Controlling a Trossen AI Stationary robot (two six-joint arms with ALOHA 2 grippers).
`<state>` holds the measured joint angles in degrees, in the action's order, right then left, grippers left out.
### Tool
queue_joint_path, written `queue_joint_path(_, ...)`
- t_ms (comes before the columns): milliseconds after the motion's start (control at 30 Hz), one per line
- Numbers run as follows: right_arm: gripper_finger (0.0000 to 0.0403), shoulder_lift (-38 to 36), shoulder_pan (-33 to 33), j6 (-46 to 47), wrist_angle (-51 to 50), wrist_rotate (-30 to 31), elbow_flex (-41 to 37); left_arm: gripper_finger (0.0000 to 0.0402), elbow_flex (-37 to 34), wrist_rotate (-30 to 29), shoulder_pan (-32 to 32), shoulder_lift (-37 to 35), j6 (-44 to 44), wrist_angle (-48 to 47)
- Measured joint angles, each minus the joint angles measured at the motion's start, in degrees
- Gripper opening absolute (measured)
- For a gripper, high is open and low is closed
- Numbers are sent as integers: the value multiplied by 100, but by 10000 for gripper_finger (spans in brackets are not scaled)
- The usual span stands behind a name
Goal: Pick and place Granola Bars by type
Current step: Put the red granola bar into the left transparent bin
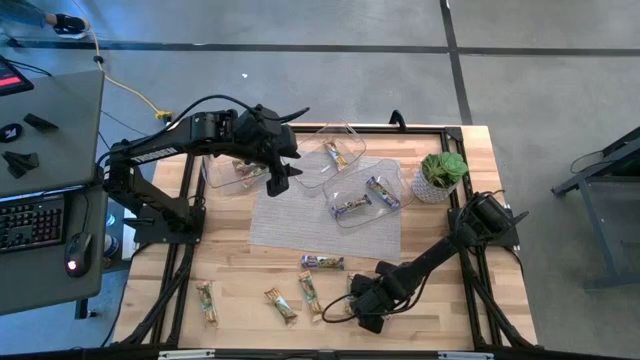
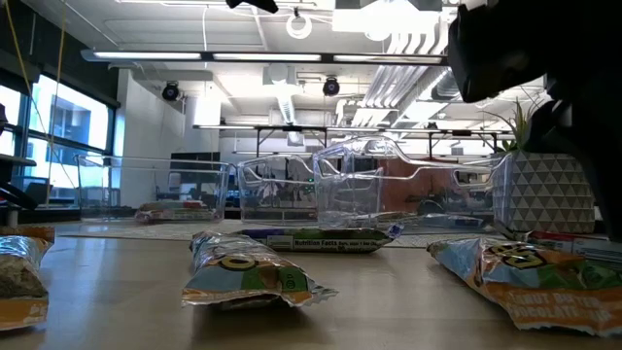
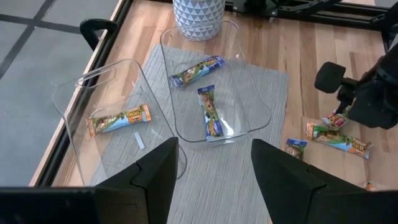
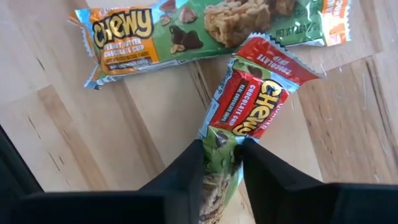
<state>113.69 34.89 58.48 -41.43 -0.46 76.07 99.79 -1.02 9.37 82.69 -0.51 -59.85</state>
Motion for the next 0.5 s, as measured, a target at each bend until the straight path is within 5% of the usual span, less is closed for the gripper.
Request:
queue_joint_path(300,53,-231,-43,-15,0,17,-15,197,0,0,0,1,-34,-14)
queue_joint_path(500,52,-679,-264,-390,75,407,-11,197,0,2,2,1,-1138,-26)
